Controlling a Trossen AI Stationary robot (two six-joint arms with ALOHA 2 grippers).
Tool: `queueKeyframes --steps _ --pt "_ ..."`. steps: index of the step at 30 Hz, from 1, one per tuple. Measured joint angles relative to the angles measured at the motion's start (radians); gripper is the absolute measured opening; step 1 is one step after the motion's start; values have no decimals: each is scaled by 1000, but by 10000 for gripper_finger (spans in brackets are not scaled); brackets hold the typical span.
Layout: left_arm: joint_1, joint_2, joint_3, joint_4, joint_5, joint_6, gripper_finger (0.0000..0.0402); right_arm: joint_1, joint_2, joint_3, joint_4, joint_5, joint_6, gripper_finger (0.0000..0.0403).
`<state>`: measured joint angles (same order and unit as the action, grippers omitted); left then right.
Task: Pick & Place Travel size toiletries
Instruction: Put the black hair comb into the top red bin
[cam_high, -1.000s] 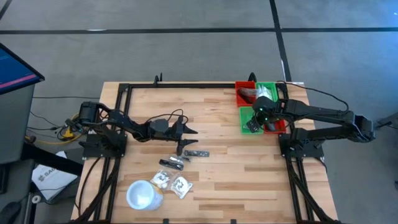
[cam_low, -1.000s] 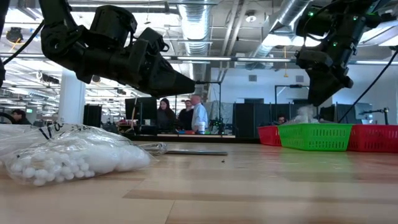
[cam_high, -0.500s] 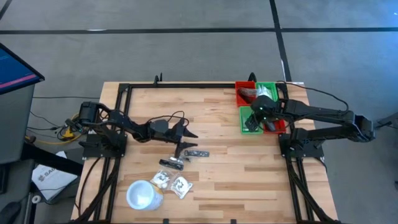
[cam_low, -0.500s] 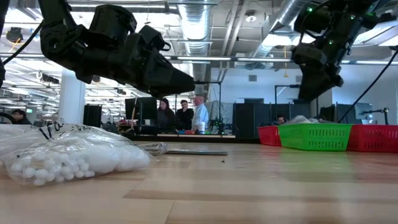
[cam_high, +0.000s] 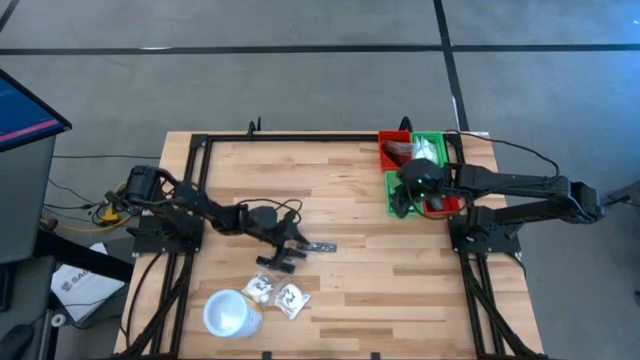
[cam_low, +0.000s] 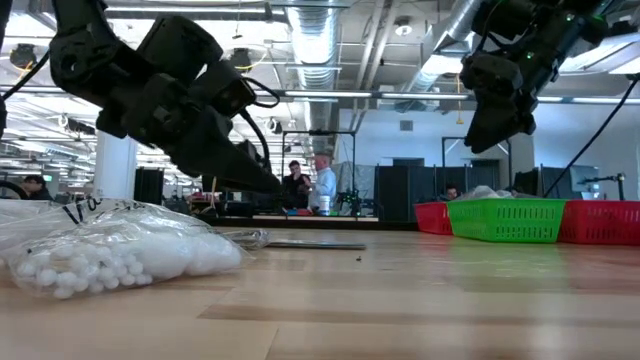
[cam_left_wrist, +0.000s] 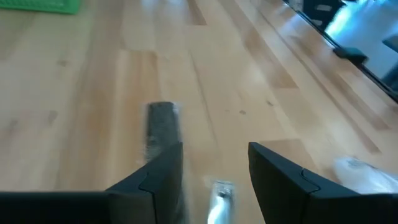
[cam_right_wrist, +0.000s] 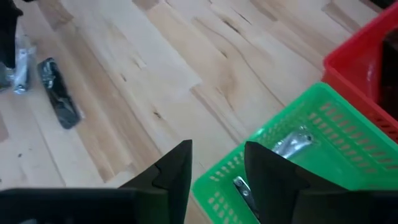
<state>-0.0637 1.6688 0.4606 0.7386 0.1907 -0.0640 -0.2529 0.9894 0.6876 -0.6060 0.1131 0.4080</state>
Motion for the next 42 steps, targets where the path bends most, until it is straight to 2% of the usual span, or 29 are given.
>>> queueKeyframes --steps 11,25,42 --pt "-33 0 1 -42 -28 3 172 38 0 0 43 0 0 131" --pt "-7 10 2 -80 -234 14 172 38 0 0 97 0 1 131" --pt "-9 142 31 -63 -222 2 172 38 0 0 121 0 1 131"
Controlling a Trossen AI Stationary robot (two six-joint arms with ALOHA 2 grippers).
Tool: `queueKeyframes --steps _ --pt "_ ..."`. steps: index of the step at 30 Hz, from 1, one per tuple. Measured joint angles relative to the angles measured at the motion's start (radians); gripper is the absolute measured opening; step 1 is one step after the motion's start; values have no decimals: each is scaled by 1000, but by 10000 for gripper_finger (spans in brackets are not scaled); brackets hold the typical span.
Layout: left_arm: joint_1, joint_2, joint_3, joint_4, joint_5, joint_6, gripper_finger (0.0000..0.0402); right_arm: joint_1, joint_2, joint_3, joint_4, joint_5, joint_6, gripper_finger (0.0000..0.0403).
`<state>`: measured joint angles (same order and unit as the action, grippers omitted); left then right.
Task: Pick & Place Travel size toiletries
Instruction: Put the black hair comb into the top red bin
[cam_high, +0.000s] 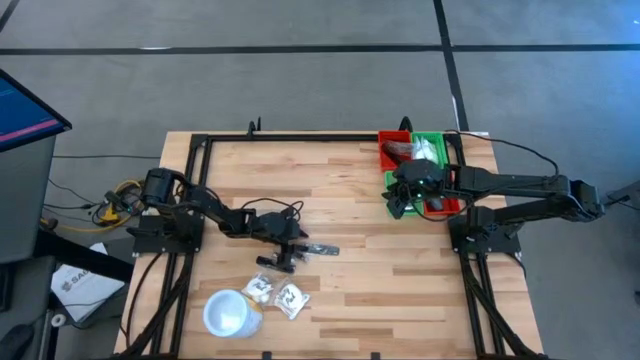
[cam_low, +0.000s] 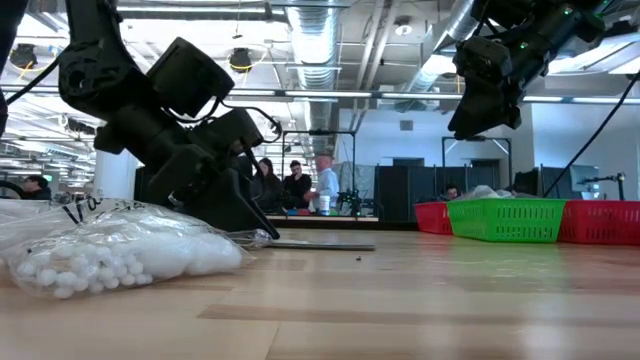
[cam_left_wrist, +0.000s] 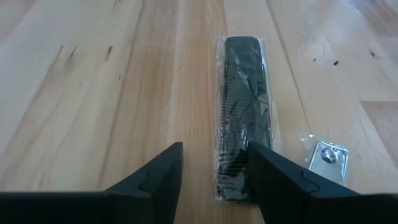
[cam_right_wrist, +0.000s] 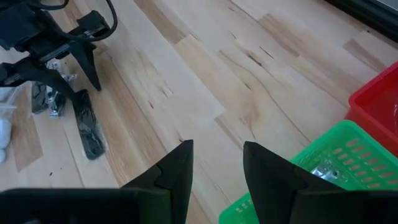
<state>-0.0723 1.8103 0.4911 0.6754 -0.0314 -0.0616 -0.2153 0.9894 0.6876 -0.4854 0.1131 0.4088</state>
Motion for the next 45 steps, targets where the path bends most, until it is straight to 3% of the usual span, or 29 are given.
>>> queueKeyframes --steps 4,9,20,28,45 --pt "0 1 0 -17 0 0 155 16 16 0 6 -8 1 131" --pt "0 2 -1 -21 -18 0 97 96 99 0 40 -40 -24 131" --pt "2 3 -2 -42 -30 -2 5 275 352 0 348 -88 -104 131" --pt "1 -4 11 -58 -40 -9 0 340 486 2 493 -124 -87 131" --pt "2 -71 19 -97 -48 4 0 352 506 0 631 -142 -94 132"
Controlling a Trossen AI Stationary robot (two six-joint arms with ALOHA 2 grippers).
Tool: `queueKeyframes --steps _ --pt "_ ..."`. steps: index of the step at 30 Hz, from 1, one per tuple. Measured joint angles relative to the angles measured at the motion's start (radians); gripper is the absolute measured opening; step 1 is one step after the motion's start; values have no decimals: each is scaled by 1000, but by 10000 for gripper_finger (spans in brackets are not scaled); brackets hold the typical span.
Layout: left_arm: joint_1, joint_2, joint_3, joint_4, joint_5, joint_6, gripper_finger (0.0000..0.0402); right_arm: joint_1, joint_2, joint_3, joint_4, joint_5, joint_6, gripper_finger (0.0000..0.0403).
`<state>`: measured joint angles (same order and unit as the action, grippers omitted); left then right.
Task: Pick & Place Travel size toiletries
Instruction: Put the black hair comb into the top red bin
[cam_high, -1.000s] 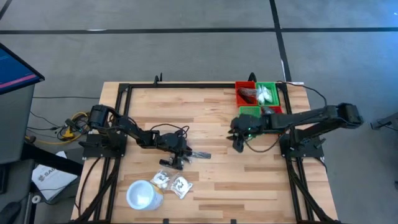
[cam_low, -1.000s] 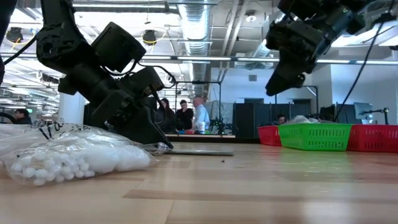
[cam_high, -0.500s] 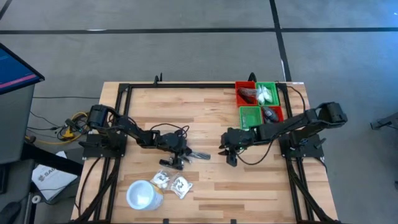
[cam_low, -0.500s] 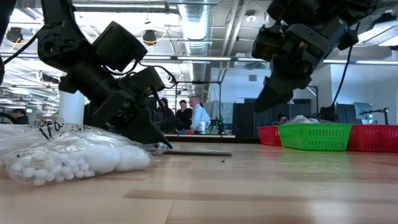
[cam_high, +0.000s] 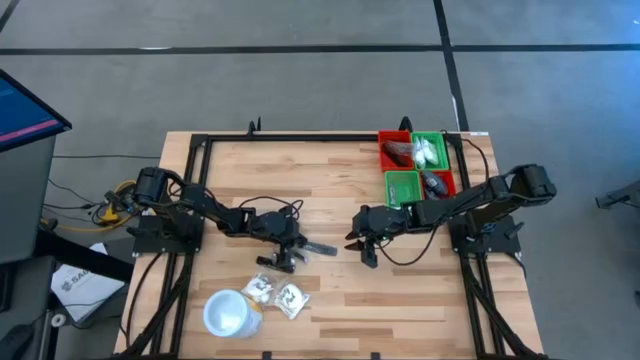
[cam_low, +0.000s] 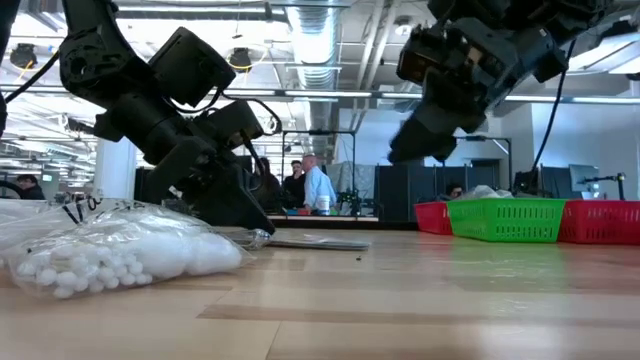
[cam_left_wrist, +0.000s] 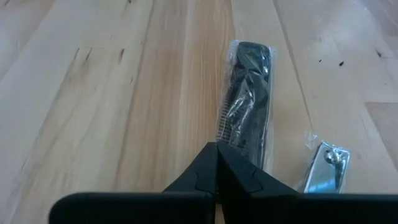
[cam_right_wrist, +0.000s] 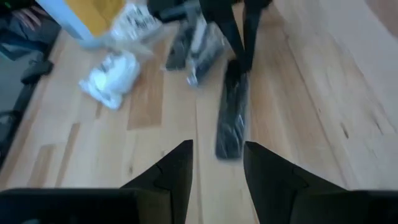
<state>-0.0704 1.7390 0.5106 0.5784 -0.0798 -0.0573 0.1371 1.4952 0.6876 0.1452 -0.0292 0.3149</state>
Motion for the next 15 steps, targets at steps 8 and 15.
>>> queueKeyframes --steps 8,15 --pt "-1 0 8 7 1 0 0 1 102 2 80 -15 0 157" --pt "-2 -1 11 4 9 0 0 -20 216 59 96 -54 -1 200"
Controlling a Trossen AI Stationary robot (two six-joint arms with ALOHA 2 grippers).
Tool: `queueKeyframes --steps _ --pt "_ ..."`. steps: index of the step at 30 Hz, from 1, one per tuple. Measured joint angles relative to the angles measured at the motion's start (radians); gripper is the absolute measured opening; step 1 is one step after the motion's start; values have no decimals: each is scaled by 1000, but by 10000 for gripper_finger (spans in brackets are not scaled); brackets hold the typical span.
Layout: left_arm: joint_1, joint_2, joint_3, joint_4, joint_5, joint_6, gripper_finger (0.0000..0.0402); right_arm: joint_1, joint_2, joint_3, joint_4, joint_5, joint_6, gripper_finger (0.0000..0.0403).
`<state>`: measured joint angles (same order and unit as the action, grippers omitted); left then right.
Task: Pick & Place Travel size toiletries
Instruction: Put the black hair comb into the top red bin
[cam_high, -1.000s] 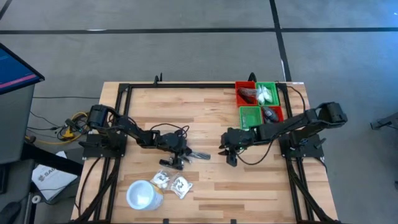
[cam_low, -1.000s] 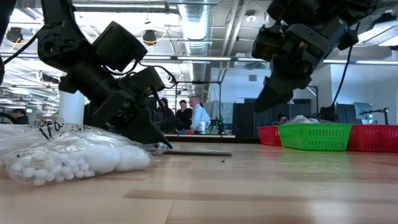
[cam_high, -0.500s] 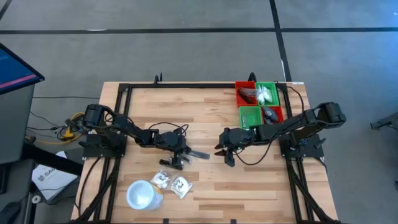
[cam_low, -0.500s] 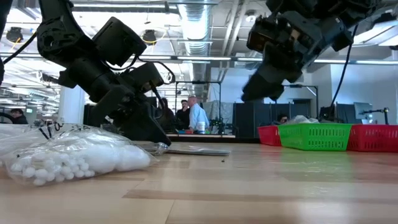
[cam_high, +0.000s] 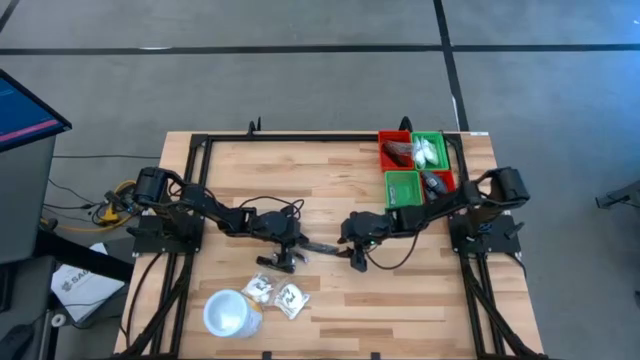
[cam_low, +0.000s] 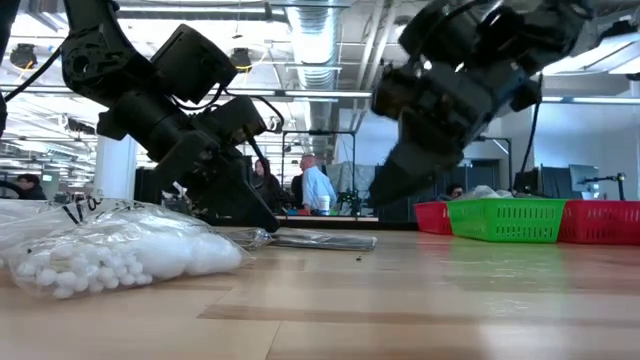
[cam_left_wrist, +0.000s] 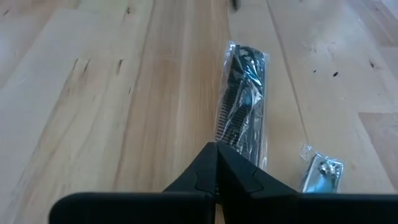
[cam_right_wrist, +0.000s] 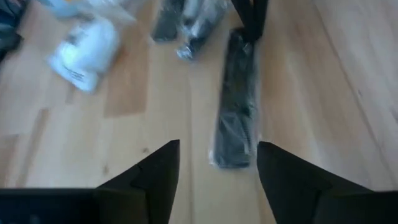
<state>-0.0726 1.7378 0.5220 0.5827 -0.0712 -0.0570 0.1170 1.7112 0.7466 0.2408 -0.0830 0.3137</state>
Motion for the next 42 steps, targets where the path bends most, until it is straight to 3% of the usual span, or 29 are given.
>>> queueKeyframes --steps 8,21,25,32,42 --pt "-5 -1 6 1 5 19 0 -16 97 56 -3 -3 -36 230" --pt "-5 -2 11 2 5 26 0 -23 208 135 3 -71 -37 209" --pt "-5 -2 11 1 3 26 0 -26 208 136 -16 -75 -36 166" --pt "-5 -2 12 2 -4 26 0 -38 203 138 -47 -92 -44 17" --pt "-3 -2 12 3 -84 26 0 -40 180 134 -67 -84 -62 3"
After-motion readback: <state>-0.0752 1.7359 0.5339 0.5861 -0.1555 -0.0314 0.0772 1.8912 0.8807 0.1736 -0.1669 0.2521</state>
